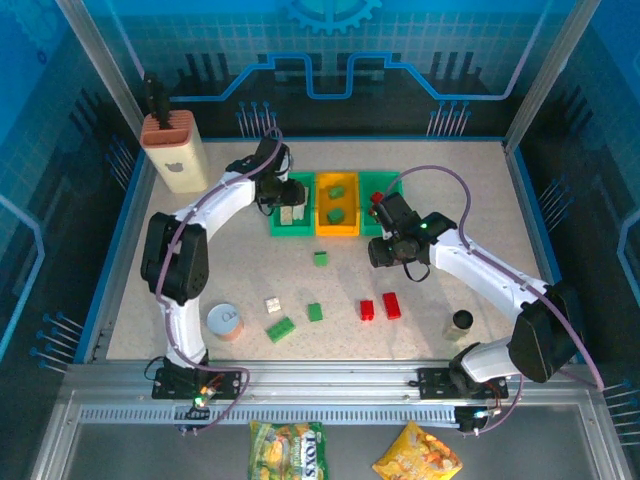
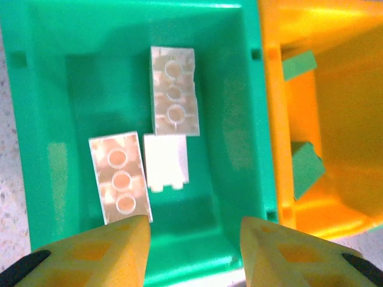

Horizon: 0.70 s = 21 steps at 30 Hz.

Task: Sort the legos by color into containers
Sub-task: Pick up the lego from the middle-left of the table.

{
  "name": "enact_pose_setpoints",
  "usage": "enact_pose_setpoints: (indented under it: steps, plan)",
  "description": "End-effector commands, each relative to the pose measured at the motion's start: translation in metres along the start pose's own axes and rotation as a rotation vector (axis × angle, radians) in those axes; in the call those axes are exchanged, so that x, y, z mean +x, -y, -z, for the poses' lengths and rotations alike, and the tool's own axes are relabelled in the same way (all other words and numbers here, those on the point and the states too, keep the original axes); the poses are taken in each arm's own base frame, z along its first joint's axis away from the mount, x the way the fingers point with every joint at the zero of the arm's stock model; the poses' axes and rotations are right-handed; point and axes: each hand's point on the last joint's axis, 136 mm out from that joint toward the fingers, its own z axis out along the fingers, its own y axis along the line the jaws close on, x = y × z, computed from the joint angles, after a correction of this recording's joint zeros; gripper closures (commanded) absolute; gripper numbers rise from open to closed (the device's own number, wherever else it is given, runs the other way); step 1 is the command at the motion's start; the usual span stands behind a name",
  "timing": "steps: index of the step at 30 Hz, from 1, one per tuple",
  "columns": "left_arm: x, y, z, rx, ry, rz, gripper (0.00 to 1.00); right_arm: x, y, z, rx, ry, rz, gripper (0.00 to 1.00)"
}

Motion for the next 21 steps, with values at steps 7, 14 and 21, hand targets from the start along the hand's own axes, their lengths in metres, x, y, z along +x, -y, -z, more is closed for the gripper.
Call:
enact_pose_setpoints:
  steps: [7,14,21]
  plan:
    - [0.071,0.004,0.038,-0.068,-0.083,0.008,0.53,0.008,-0.003,-0.005,-0.007,-0.016,-0.005,0.52]
    - [0.127,-0.013,0.055,-0.179,-0.147,0.071,0.53,0.006,-0.003,-0.007,-0.002,-0.020,0.006,0.53]
    - [0.177,-0.032,0.059,-0.250,-0.195,0.153,0.51,0.003,-0.008,-0.012,-0.016,-0.028,0.018,0.53]
